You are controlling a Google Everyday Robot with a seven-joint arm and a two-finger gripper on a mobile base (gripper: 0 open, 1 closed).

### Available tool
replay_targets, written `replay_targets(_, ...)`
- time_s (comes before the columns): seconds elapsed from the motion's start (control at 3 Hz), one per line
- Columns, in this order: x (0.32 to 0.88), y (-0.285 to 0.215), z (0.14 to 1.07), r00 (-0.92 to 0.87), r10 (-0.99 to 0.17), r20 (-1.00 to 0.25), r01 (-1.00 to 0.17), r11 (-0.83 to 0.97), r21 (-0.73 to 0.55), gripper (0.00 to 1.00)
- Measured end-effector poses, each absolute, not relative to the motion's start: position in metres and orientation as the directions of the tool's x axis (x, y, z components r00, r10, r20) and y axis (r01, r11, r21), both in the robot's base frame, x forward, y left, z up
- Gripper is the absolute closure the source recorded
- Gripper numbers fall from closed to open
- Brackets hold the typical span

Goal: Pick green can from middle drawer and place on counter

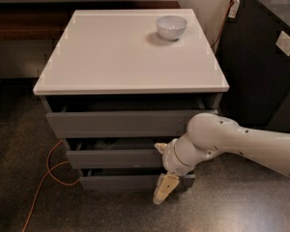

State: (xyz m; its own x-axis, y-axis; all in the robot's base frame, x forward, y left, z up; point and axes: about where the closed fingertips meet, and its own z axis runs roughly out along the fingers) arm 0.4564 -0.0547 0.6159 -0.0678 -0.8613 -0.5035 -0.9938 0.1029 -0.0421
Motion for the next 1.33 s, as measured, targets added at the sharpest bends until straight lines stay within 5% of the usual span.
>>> replay_targets(0.67,0.482,-0.053,0.548,-0.101,-0.866,-0.49,-0.988,0.145,-0.052,0.0)
replay_targets(1.33,0.537,-0.067,0.504,-0.069,-0.898,-0.434,-0.966,0.169,-0.195,0.0)
